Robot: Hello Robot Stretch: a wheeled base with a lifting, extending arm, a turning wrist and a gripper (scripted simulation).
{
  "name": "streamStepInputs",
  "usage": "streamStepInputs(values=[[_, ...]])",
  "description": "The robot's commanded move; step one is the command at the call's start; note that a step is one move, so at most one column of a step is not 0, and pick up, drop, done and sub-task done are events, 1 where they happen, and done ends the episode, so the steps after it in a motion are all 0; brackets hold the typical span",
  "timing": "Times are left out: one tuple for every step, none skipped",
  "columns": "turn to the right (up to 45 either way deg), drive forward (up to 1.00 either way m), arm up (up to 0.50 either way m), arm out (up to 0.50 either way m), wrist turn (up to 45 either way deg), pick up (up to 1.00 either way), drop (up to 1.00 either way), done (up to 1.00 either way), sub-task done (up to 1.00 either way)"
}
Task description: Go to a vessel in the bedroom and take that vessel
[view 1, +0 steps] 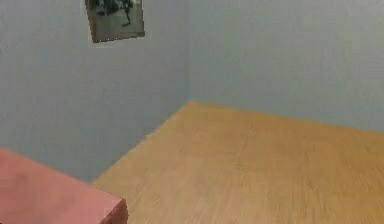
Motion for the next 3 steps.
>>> streamStepInputs(values=[[45.0,0.0,0.0,0.0,0.0,0.0,0.0,0.0,0.0],[27.0,0.0,0.0,0.0,0.0,0.0,0.0,0.0,0.0],[0.0,0.6,0.0,0.0,0.0,0.0,0.0,0.0,0.0]])
